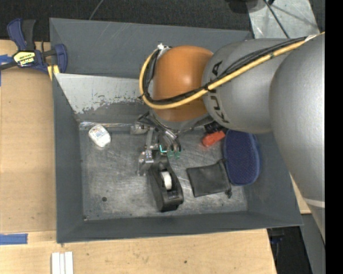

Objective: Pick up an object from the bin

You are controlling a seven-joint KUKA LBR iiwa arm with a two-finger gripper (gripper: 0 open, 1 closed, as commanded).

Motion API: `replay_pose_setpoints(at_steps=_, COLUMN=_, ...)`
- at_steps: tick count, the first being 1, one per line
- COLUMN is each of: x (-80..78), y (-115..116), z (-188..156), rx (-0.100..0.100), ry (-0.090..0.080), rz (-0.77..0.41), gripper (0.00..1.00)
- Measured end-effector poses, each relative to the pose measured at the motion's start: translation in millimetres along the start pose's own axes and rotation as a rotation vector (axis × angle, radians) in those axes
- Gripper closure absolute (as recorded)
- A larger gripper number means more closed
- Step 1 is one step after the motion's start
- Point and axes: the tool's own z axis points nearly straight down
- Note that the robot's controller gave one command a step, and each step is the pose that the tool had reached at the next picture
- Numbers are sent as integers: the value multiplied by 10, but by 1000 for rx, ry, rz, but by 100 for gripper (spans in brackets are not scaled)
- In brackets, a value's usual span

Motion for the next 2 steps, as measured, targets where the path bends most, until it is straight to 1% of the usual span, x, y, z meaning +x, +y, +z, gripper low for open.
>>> replay_pose_setpoints(at_steps=1, x=9, y=-1251, z=140, rx=-18, ry=-25, rz=-305, gripper=0)
replay_pose_setpoints(at_steps=2, x=19, y=-1428, z=153, rx=-19, ry=-30, rz=-563, gripper=0)
